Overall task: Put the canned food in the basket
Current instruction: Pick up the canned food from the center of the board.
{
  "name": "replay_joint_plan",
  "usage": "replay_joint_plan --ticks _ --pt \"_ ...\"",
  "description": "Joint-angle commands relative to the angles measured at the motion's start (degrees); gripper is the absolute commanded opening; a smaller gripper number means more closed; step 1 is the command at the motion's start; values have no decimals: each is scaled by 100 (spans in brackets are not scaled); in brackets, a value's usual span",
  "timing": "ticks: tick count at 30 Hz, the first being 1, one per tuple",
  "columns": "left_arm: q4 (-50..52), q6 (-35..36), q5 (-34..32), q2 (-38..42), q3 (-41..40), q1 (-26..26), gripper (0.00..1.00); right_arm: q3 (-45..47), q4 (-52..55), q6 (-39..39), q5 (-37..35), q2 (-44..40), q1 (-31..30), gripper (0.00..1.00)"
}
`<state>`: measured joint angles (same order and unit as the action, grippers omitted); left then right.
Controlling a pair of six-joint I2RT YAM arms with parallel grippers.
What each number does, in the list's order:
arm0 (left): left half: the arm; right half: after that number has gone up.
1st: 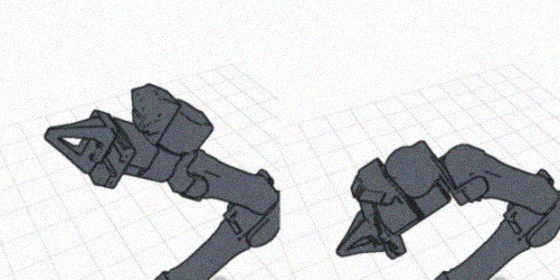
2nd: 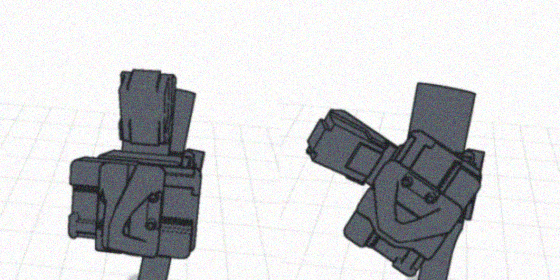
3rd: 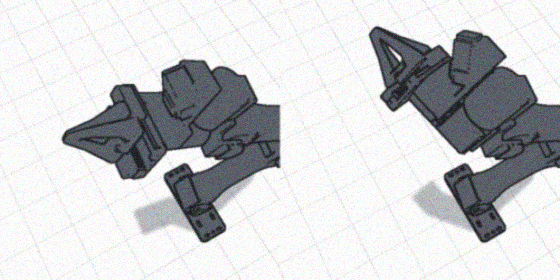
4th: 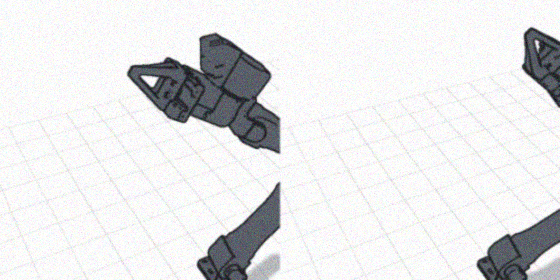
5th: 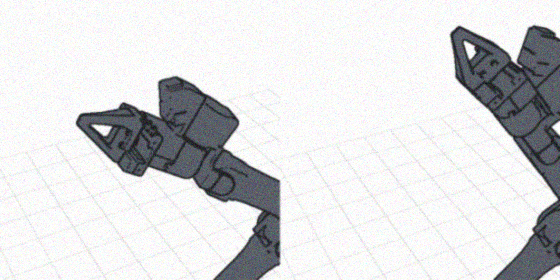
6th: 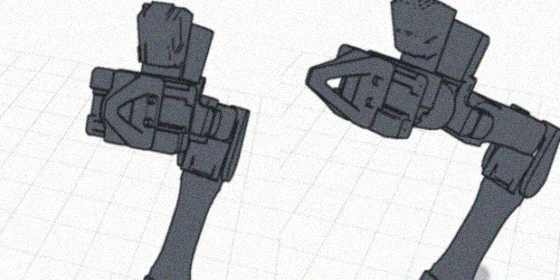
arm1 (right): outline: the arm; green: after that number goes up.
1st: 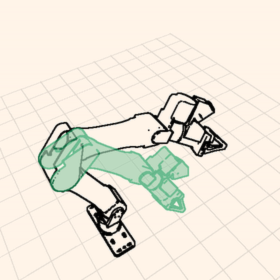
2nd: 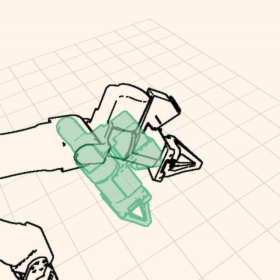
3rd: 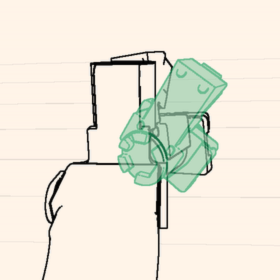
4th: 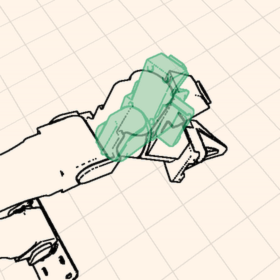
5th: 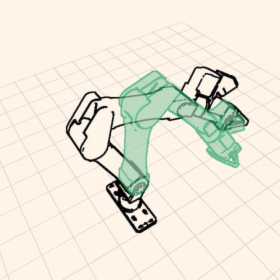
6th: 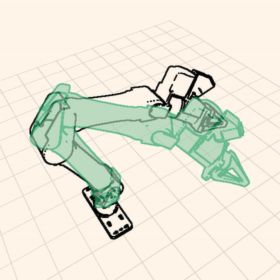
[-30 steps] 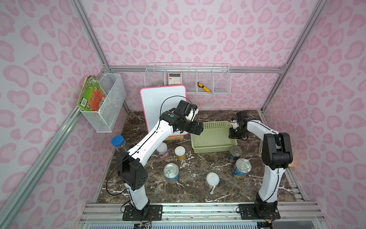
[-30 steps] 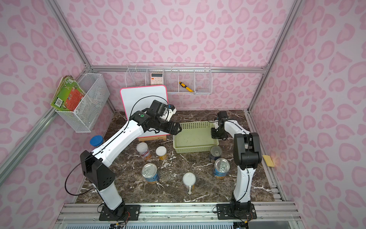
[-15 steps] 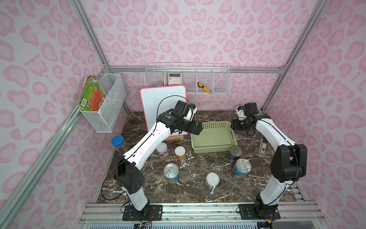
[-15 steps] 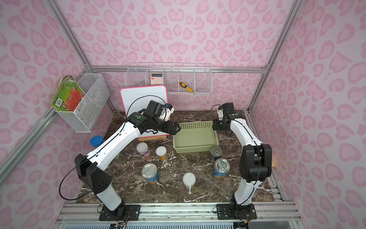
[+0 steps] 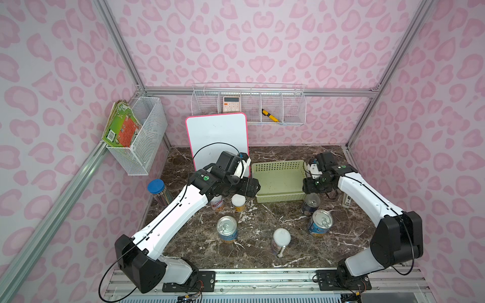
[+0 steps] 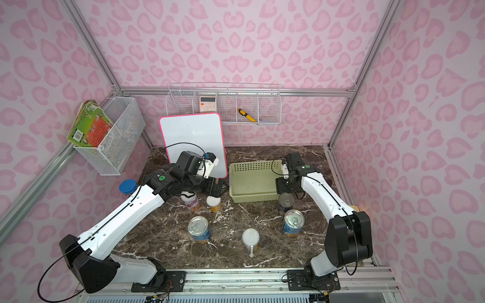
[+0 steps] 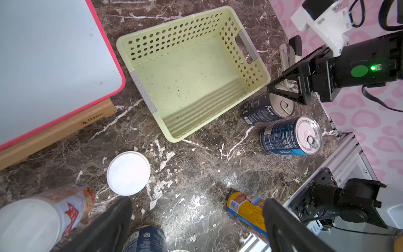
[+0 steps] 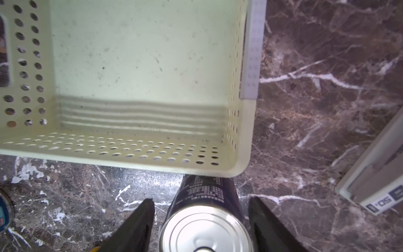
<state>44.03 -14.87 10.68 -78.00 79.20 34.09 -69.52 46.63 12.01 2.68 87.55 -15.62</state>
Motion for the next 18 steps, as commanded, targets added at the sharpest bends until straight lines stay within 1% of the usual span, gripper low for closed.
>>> replay_joint_plan --ticks 1,5,9,14,18 --pt "-59 -88 -58 116 -121 -3 98 170 40 160 2 -70 -71 74" --pt "-53 -136 -39 162 -190 -5 97 292 109 161 -200 -133 -120 74" --pt "-52 -164 -52 171 -233 -6 97 439 65 141 10 -101 -205 74" --pt "-22 -189 -93 206 -260 -3 97 765 74 231 -100 -168 -309 74" --pt "-22 -194 -101 206 -273 0 98 918 117 221 61 -247 -302 75"
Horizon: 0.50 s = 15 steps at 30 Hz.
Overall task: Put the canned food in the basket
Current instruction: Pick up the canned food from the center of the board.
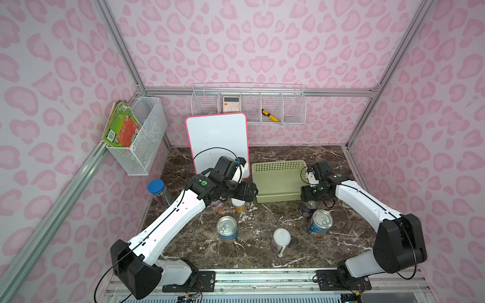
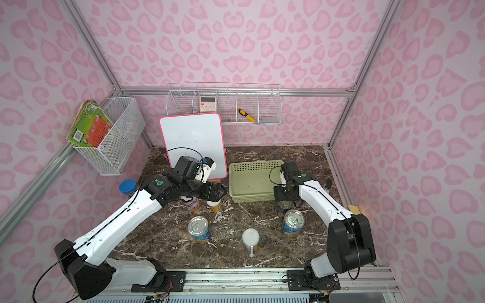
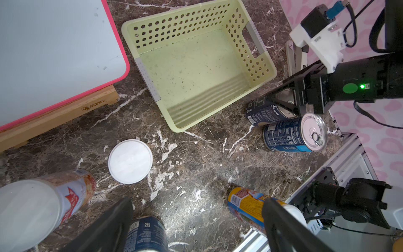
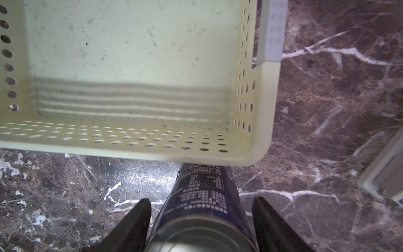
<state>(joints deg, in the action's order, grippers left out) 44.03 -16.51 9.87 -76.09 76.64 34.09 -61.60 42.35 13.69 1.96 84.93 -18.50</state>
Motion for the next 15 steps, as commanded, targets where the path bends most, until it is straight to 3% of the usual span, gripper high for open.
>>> replay_joint_plan --ticks 1,3,7,9,15 --pt "-20 -36 -20 7 -12 -1 98 175 555 54 108 15 -17 76" --pt "-21 -87 3 -19 -7 -6 98 272 563 45 119 25 -18 84" --pt "-1 -91 -12 -27 -10 -5 98 468 484 45 194 36 -14 86" --pt "5 -72 -20 -37 -13 2 98 469 499 63 174 53 -22 96" --pt "34 -76 -37 -69 7 1 98 463 318 57 122 -23 -32 87"
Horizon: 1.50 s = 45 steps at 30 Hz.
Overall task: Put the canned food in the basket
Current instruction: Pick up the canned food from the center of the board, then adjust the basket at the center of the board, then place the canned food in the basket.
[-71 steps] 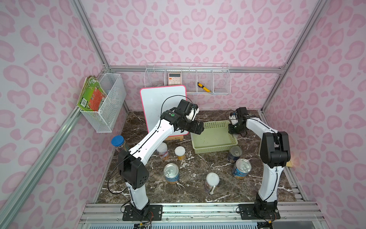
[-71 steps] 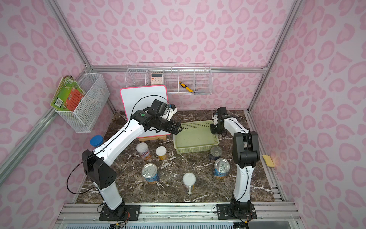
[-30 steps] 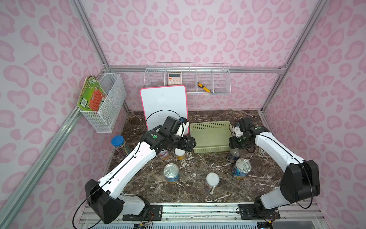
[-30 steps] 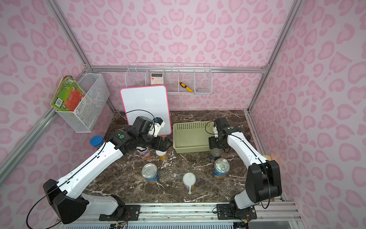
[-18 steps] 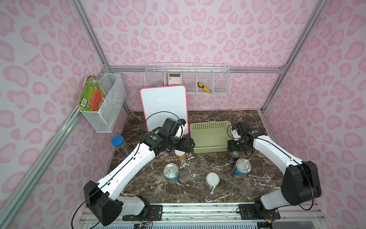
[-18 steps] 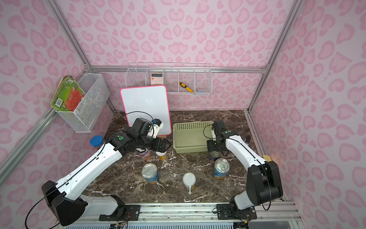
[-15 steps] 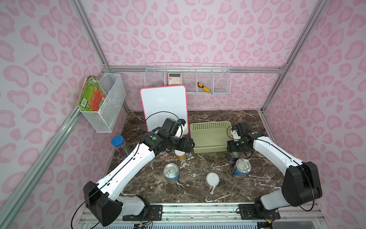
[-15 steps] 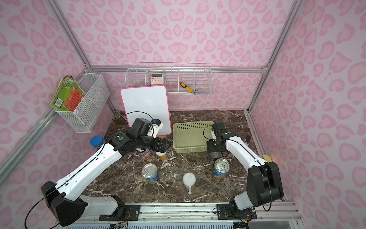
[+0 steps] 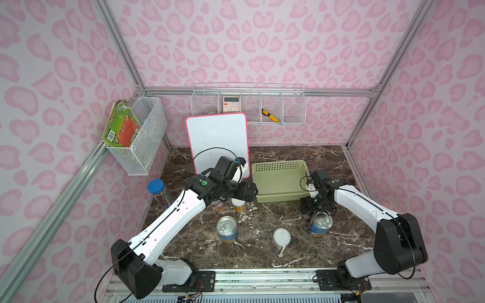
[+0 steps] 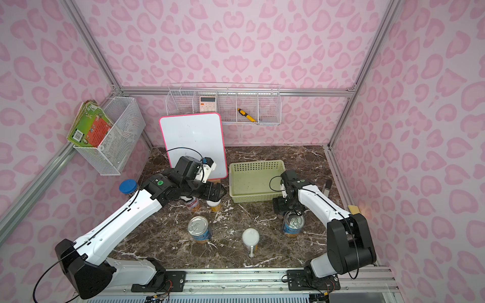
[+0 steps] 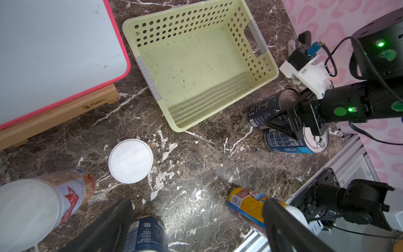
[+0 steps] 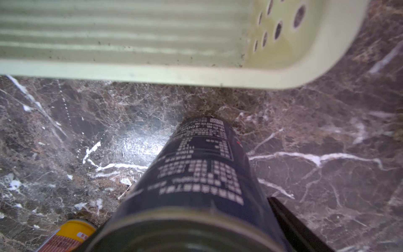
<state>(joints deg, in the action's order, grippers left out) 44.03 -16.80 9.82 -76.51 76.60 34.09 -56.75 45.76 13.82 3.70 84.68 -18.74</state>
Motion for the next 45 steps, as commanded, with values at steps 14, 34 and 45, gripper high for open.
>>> replay_joint_plan --ticks 14,34,45 --pt "158 62 -147 -76 24 -5 97 -1299 609 -187 -418 -201 -46 42" --pt "191 -42 -119 -279 129 -4 97 -4496 1154 -728 -416 1613 218 44" --pt "113 -113 -226 -276 2 -14 96 -4477 898 -883 -177 2641 440 42"
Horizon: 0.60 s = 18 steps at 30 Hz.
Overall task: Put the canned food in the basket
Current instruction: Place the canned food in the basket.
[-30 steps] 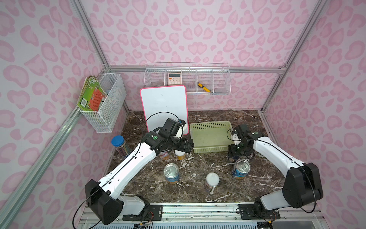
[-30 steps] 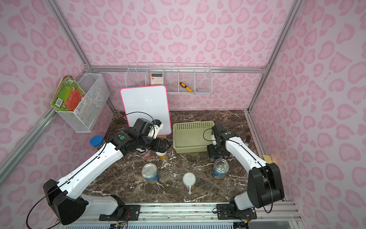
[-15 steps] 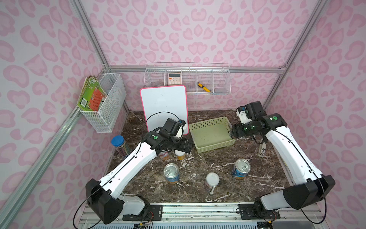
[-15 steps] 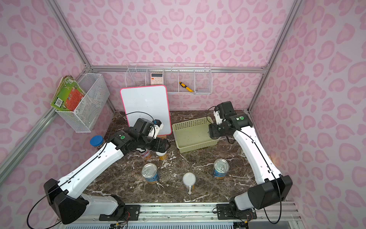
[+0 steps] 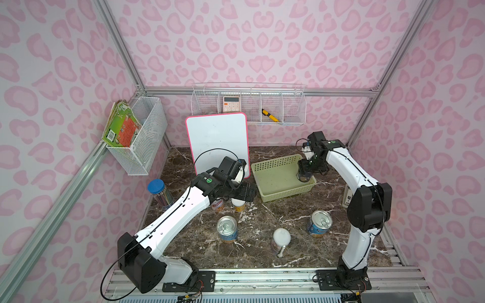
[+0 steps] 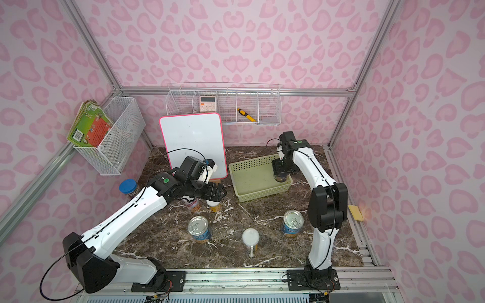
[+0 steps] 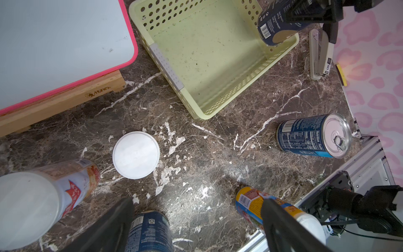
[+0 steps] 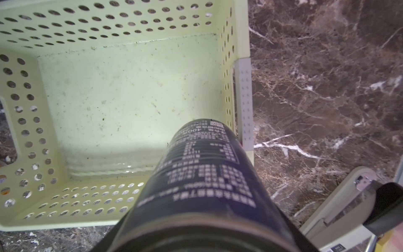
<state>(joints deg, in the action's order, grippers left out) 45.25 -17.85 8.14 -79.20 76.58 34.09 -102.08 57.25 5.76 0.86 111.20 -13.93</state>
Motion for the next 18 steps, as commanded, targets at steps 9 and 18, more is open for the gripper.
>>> replay_joint_plan --ticks 9,18 --pt "-3 -17 -43 -71 24 -14 96 1100 -671 128 218 -287 -115 42" --pt "33 -26 -23 -43 10 -16 96 2040 -636 503 56 -699 -230 45"
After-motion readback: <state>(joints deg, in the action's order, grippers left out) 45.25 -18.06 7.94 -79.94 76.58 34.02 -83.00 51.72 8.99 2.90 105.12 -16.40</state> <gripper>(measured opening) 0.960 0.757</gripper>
